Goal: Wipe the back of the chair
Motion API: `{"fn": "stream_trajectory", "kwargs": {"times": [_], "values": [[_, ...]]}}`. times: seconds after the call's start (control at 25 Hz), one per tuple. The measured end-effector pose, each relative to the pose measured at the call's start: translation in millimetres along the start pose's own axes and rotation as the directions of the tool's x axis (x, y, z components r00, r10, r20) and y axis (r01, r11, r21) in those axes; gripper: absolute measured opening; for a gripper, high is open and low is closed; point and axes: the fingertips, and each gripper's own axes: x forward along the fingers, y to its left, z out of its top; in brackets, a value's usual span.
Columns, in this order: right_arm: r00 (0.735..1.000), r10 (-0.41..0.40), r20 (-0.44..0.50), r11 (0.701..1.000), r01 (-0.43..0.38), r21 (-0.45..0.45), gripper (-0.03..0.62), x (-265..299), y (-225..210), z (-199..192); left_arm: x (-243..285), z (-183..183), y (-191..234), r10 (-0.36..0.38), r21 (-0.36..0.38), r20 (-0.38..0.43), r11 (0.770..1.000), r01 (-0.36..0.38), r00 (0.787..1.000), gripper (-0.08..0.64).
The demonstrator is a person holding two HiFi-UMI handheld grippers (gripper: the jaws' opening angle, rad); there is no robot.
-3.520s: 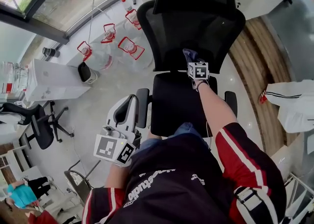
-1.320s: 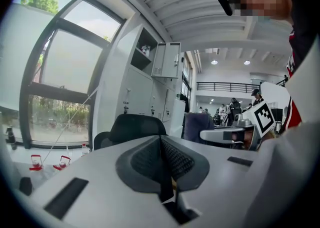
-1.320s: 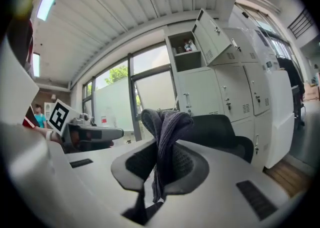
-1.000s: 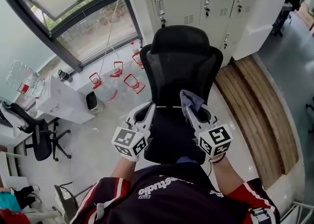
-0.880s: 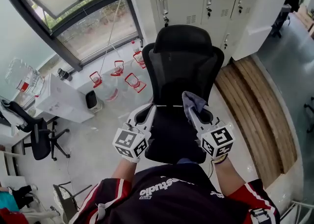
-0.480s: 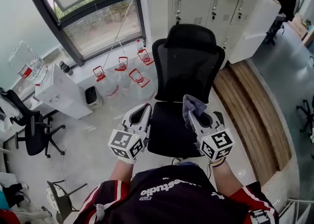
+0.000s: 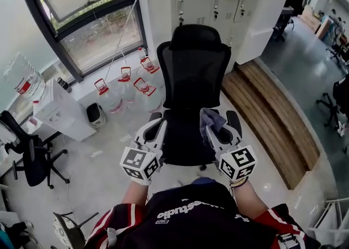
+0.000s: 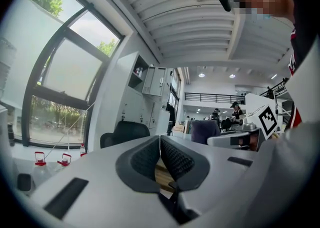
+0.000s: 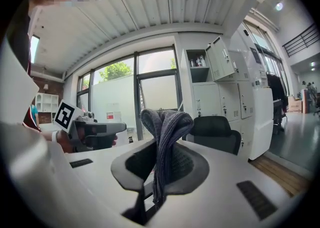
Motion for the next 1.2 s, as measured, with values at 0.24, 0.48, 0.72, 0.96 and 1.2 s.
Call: {"fn": "stream_trajectory", "kwargs": {"times": [0.24, 0.48, 0.72, 0.96, 1.2], "values": [[0.999, 0.014, 0.032, 1.0, -0.014, -0.007, 0.061, -21.1, 3.3, 14.8, -12.4, 12.3, -26.7, -0.004, 0.012, 0.012, 1.0, 0.004, 1.0, 0.026], [0.998, 0.041, 0.045, 0.999, -0.041, -0.016, 0.061, -45.0, -1.2, 26.2, -13.3, 19.5, -56.1, 0.003, 0.008, 0.021, 1.0, -0.003, 1.0, 0.026], [0.998, 0.033, 0.059, 0.999, -0.032, -0.013, 0.061, -72.1, -14.7, 23.4, -14.4, 24.3, -87.5, 0.01, 0.019, 0.048, 1.0, -0.011, 0.999, 0.026], [0.997, 0.038, 0.071, 0.999, -0.038, -0.013, 0.061, -83.2, -19.9, 18.6, -9.4, 22.7, -101.5, 0.015, 0.023, 0.051, 1.0, -0.016, 0.999, 0.026], [0.997, 0.041, 0.071, 0.999, -0.041, 0.0, 0.061, -95.6, -24.6, 13.9, -5.3, 20.1, -115.4, 0.006, 0.029, 0.049, 1.0, -0.007, 0.999, 0.026]]}}
